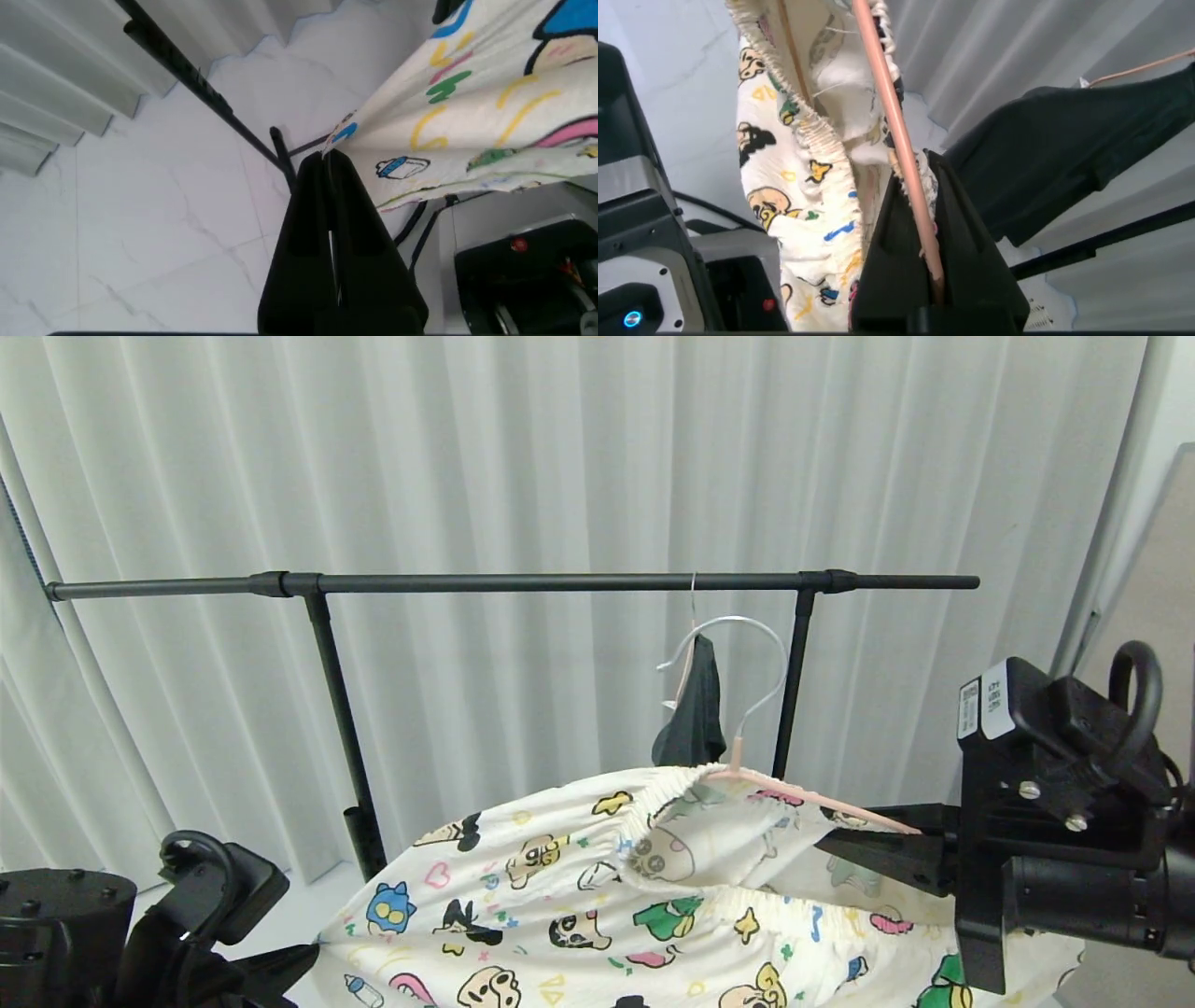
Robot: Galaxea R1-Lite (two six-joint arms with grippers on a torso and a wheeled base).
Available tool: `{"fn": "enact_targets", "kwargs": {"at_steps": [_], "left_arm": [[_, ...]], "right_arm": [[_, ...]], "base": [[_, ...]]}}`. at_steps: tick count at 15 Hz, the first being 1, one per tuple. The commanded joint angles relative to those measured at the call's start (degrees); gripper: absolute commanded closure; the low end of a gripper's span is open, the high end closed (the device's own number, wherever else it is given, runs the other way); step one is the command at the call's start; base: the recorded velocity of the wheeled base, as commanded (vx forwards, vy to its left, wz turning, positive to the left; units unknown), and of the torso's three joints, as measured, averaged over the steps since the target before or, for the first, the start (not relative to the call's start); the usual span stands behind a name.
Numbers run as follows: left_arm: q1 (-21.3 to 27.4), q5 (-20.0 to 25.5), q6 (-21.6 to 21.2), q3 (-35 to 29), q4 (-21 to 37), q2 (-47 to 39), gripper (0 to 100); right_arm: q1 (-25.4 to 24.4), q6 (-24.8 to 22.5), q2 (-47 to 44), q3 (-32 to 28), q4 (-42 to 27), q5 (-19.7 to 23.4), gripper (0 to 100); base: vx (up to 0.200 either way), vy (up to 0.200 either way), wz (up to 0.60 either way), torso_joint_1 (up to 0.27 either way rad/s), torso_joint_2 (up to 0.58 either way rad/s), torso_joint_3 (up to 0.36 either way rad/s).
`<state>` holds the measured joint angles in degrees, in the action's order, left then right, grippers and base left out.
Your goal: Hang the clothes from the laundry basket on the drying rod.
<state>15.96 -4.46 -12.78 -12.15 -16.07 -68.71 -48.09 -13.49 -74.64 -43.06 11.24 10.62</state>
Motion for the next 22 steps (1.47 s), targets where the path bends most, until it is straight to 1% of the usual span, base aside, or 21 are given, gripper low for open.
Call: {"fn": "enact_targets", "kwargs": {"at_steps": [1, 2, 4, 6, 7, 9, 10, 11, 12, 13, 14, 15, 16, 18, 19, 20, 22], "left_arm": [[0.1, -0.1, 0.0, -0.2, 0.0, -0.3, 100], [0.2, 0.0, 0.0, -0.3, -0.1, -0.3, 0], [0.2, 0.0, 0.5, -0.5, -0.9, 0.2, 0], [0.1, 0.1, 0.6, -0.3, -1.7, 0.5, 0], [0.4, 0.6, 2.1, -0.9, -3.1, 1.2, 0], [0.7, 0.8, 3.8, -1.7, -5.4, 1.1, 0], [0.2, 0.8, 4.3, -2.1, -6.0, 0.9, 0], [-0.4, 0.7, 4.6, -2.3, -6.1, 0.9, 0], [-1.4, 0.4, 4.4, -2.2, -6.1, 1.1, 0], [-1.6, 0.2, 4.3, -2.2, -6.1, 1.1, 0], [-1.9, -0.4, 4.2, -2.1, -6.1, 1.1, 0], [-1.9, -0.8, 4.2, -2.2, -6.1, 1.0, 0], [-1.9, -1.7, 4.0, -2.3, -6.2, 0.9, 0], [-1.9, -3.3, 3.4, -2.7, -6.5, 0.9, 0], [-1.9, -3.6, 3.1, -2.7, -7.2, 1.0, 0], [-1.9, -3.7, 2.6, -2.9, -7.8, 1.2, 0], [-1.8, -3.7, 2.2, -3.3, -8.7, 1.2, 0]], "right_arm": [[0.4, 0.0, 0.4, 0.0, 0.0, 0.0, 100], [0.7, 0.0, 0.4, 0.1, 0.0, 0.0, 100], [2.5, 0.0, 0.4, 0.1, -0.3, -1.4, 100], [5.9, 0.0, 0.6, 0.2, -0.3, -3.1, 100], [11.0, 0.0, 1.6, 0.1, -2.4, -3.4, 100], [16.4, 0.0, 4.5, 0.2, -8.7, -3.4, 100], [18.6, 0.0, 6.6, 0.3, -13.0, -3.4, 100], [20.2, 0.0, 8.3, 0.3, -16.4, -3.4, 100], [22.7, 0.0, 10.7, 0.3, -21.3, -3.4, 100], [23.7, 0.0, 11.5, 0.3, -23.1, -3.4, 100], [26.8, 0.0, 13.7, 0.3, -28.2, -3.6, 100], [28.5, 0.0, 14.2, 0.4, -29.8, -3.9, 100], [31.1, 0.0, 14.2, 0.3, -30.8, -5.2, 100], [33.2, 0.1, 12.3, 0.0, -30.4, -9.5, 100], [33.2, 0.9, 11.2, 0.0, -28.6, -10.7, 100], [33.1, 2.9, 9.6, 0.2, -25.2, -10.9, 100], [31.8, 4.8, 5.3, 0.1, -18.0, -11.5, 100]], "base": [[0.0, 0.0, 0.0, 0.0, 0.0, 0.0], [0.0, 0.0, 0.0, 0.0, 0.0, 0.0], [0.0, 0.0, 0.0, 0.0, 0.0, 0.0], [0.0, 0.0, 0.0, 0.0, 0.0, 0.0], [0.0, 0.0, 0.0, 0.0, 0.0, 0.0], [0.0, 0.0, 0.0, 0.0, 0.0, 0.0], [0.0, 0.0, 0.0, 0.0, 0.0, 0.0], [0.0, 0.0, 0.0, 0.0, 0.0, 0.0], [0.0, 0.0, 0.0, 0.0, 0.0, 0.0], [0.0, 0.0, 0.0, 0.0, 0.0, 0.0], [0.0, 0.0, 0.0, 0.0, 0.0, 0.0], [0.0, 0.0, 0.0, 0.0, 0.0, 0.0], [0.0, 0.0, 0.0, 0.0, 0.0, 0.0], [0.0, 0.0, 0.0, 0.0, 0.0, 0.0], [0.0, 0.0, 0.0, 0.0, 0.0, 0.0], [0.0, 0.0, 0.0, 0.0, 0.0, 0.0], [0.0, 0.0, 0.0, 0.0, 0.0, 0.0]]}}
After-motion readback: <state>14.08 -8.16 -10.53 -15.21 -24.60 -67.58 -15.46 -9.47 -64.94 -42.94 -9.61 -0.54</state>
